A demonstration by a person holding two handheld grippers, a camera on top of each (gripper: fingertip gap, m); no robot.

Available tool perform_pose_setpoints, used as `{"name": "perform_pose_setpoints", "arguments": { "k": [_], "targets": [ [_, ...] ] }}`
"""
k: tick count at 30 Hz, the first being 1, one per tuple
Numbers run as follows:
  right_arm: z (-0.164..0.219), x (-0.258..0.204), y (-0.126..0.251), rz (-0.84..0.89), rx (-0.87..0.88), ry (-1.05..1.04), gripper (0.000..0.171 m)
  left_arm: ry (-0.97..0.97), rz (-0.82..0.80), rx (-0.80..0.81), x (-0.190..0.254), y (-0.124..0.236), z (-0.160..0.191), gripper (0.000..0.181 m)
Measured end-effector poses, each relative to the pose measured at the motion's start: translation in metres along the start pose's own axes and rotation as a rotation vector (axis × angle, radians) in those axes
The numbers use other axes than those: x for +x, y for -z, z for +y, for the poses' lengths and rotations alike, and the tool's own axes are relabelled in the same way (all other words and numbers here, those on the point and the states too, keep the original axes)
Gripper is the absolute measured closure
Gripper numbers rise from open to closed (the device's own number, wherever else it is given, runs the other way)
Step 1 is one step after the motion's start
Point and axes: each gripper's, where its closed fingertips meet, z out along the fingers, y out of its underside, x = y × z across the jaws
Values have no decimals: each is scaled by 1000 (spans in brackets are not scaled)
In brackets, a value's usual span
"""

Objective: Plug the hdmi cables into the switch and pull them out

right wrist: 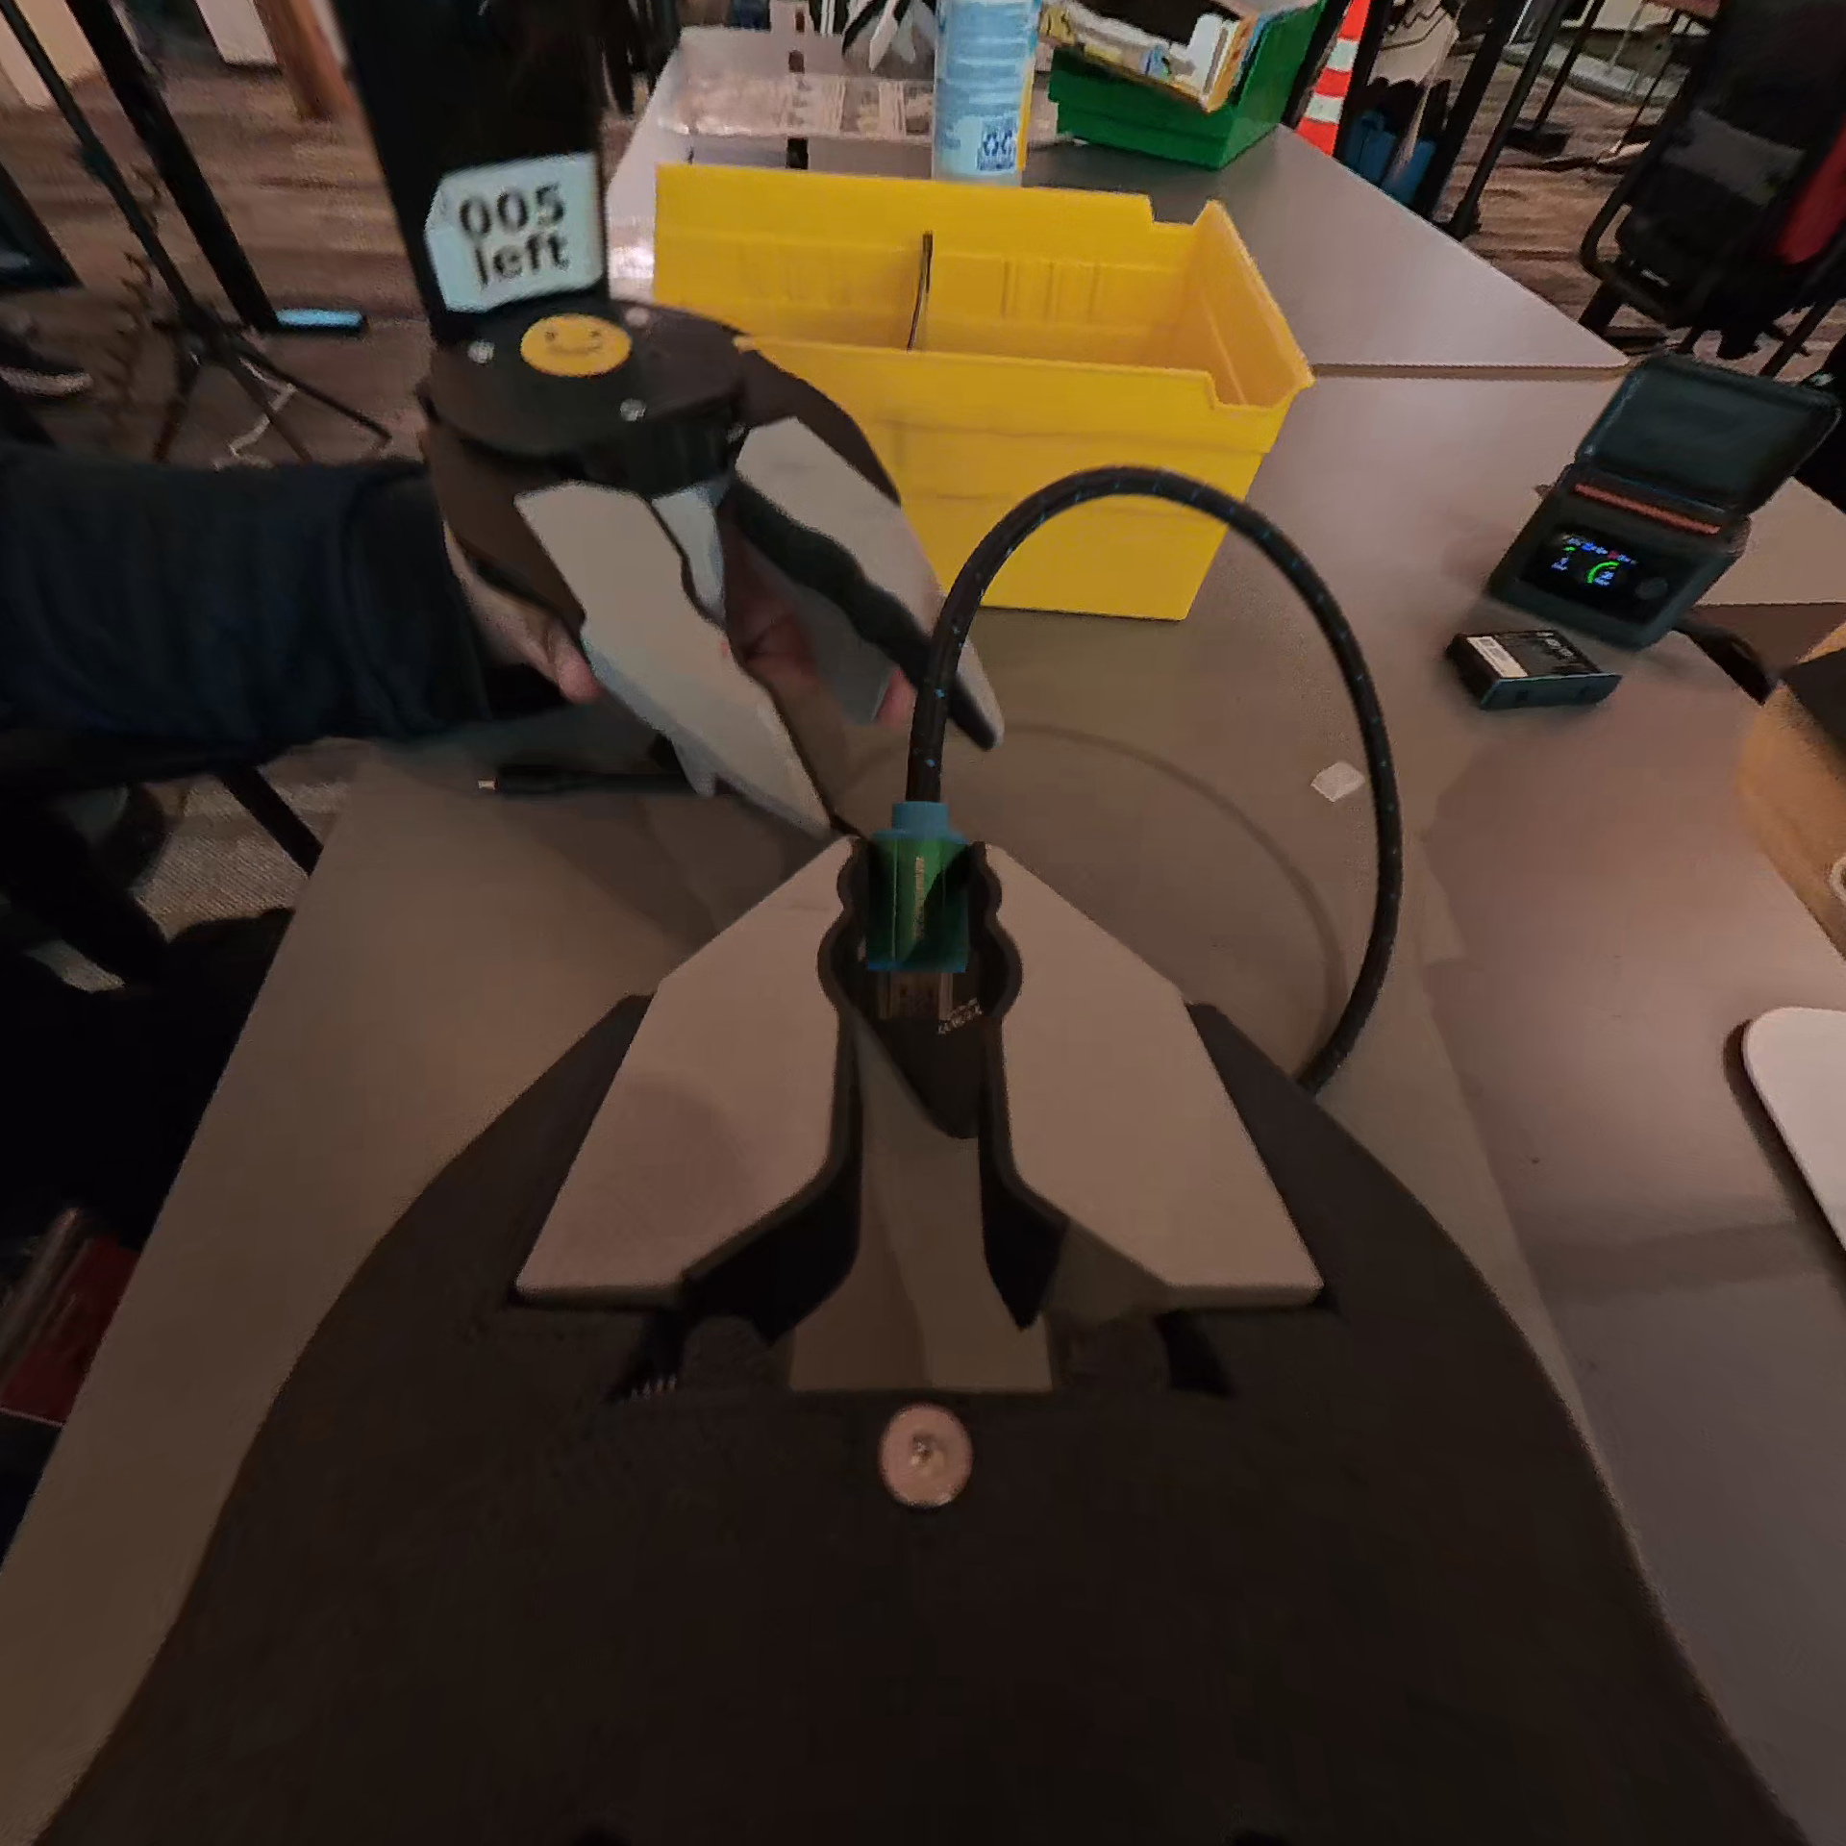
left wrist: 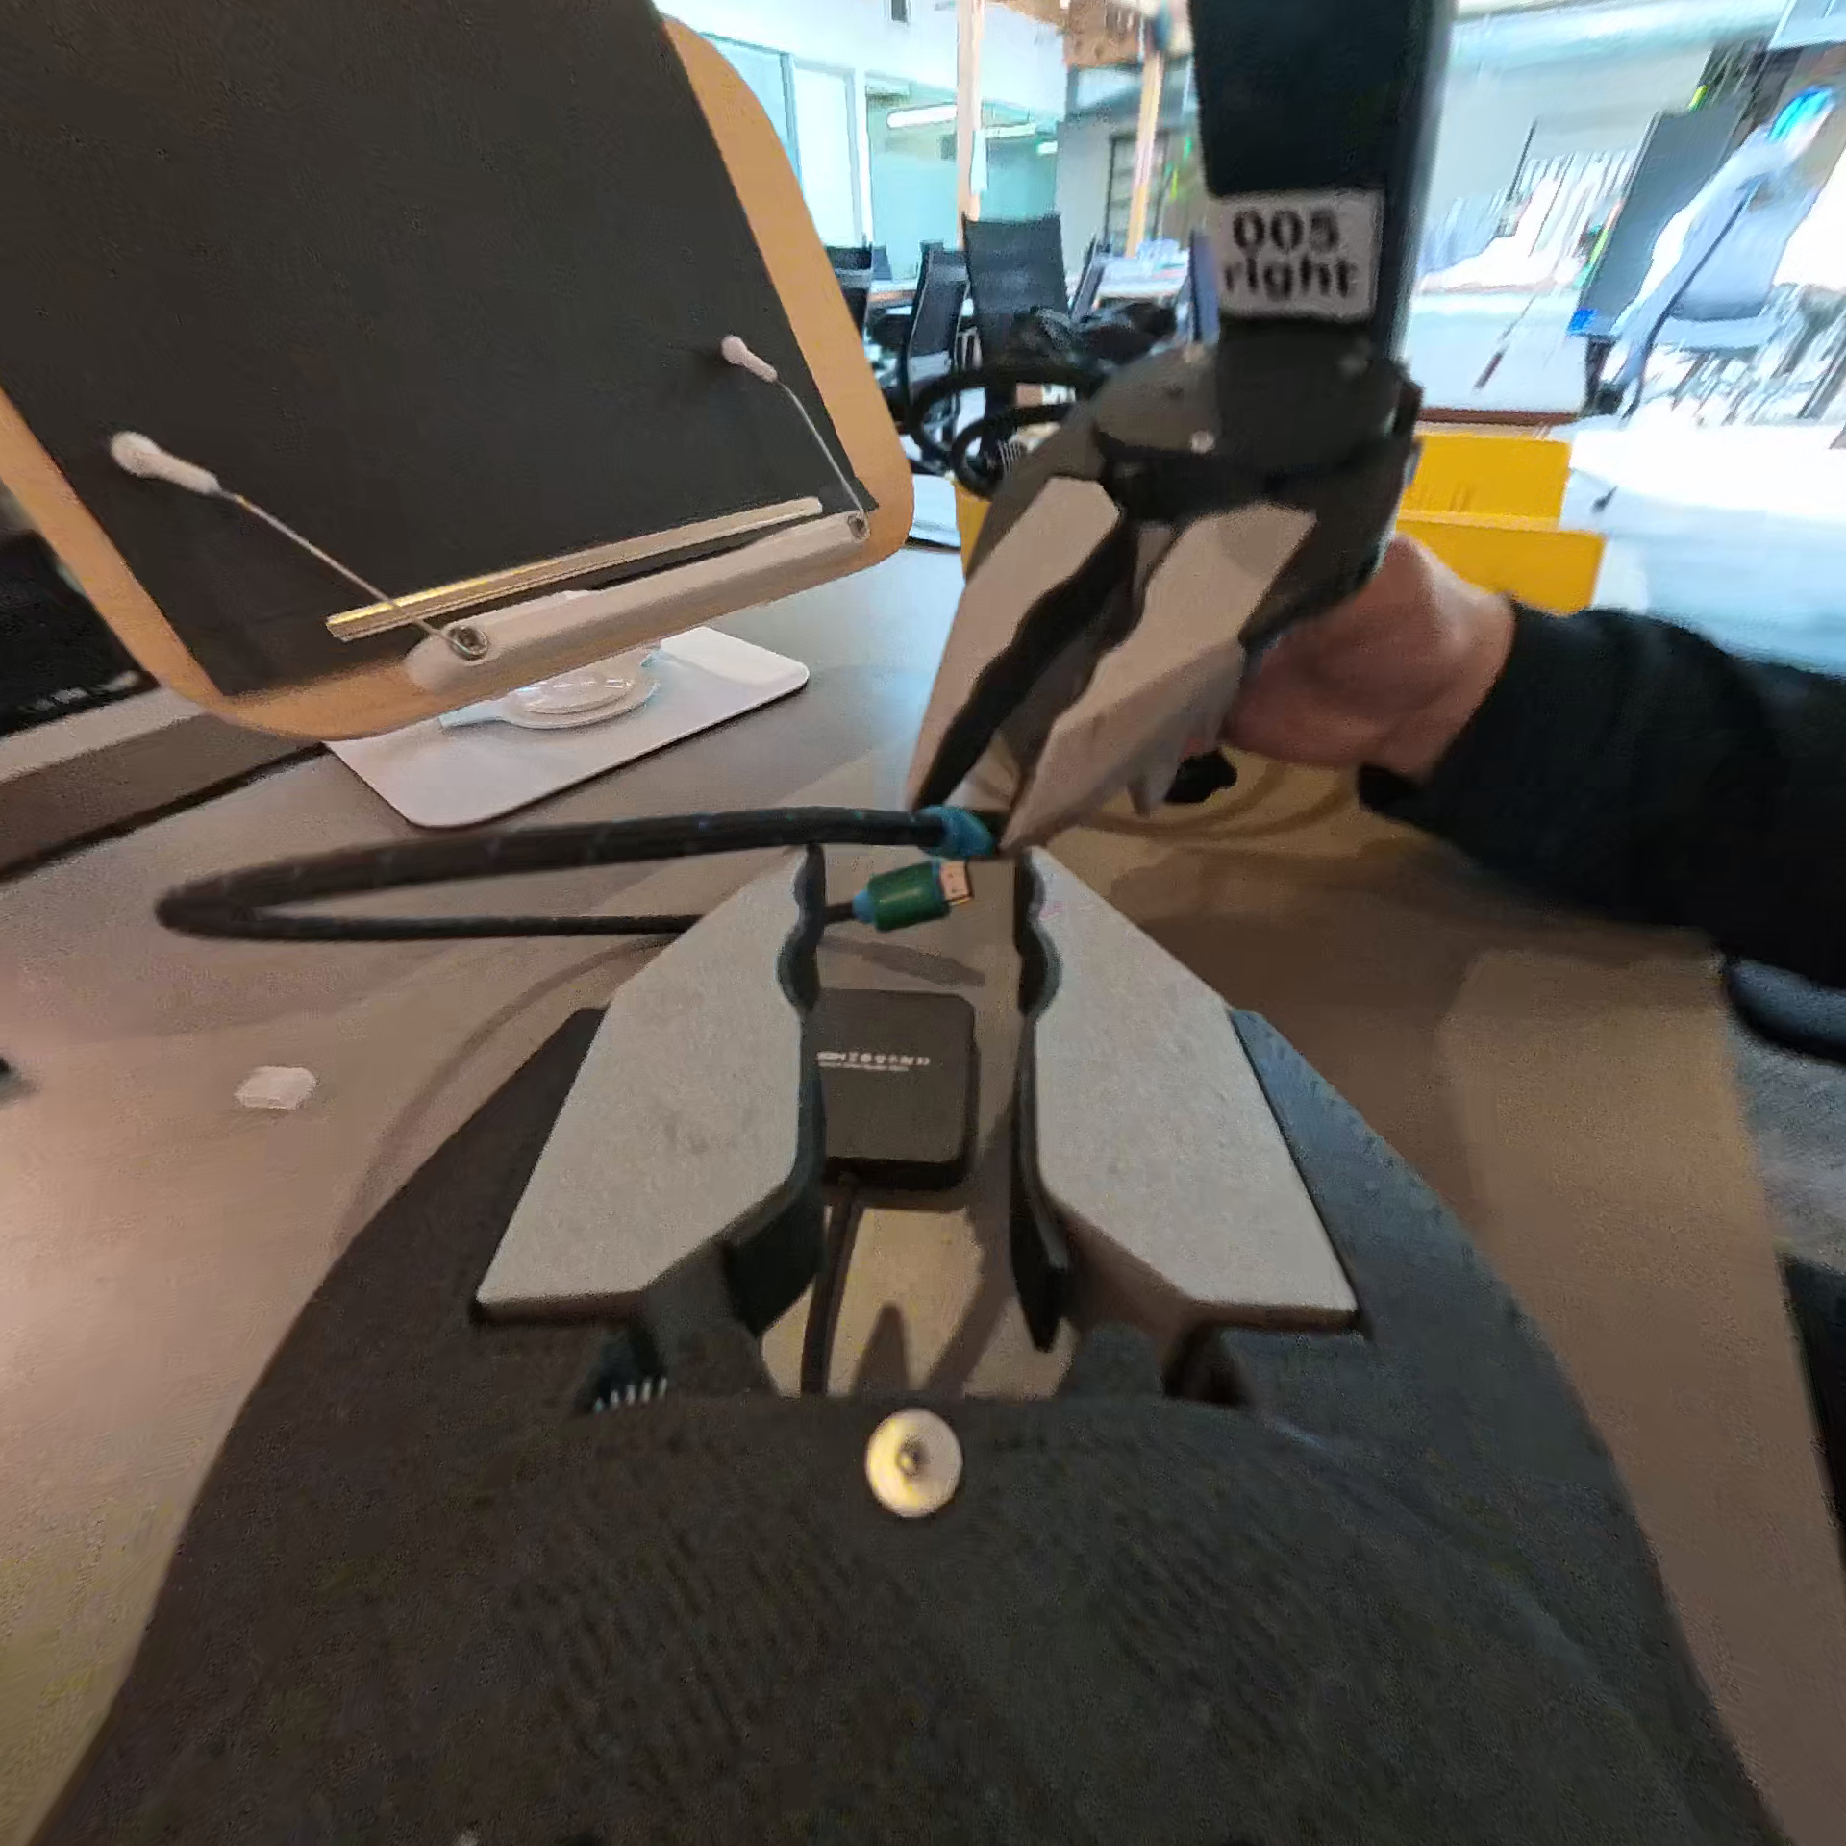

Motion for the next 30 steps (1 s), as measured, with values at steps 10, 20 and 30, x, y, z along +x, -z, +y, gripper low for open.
{"name": "perform_pose_setpoints", "arguments": {
  "k": [10,20,30],
  "targets": [
    [10,-18,-14,-41,-59,110,154,11,183,0,16,5,-3,177],
    [-2,-55,6,-358,61,15,144,-16,633,19,63,13,-39,177],
    [-14,-22,13,-187,129,-39,159,-186,256,-60,22,3,-48,175]
  ]
}}
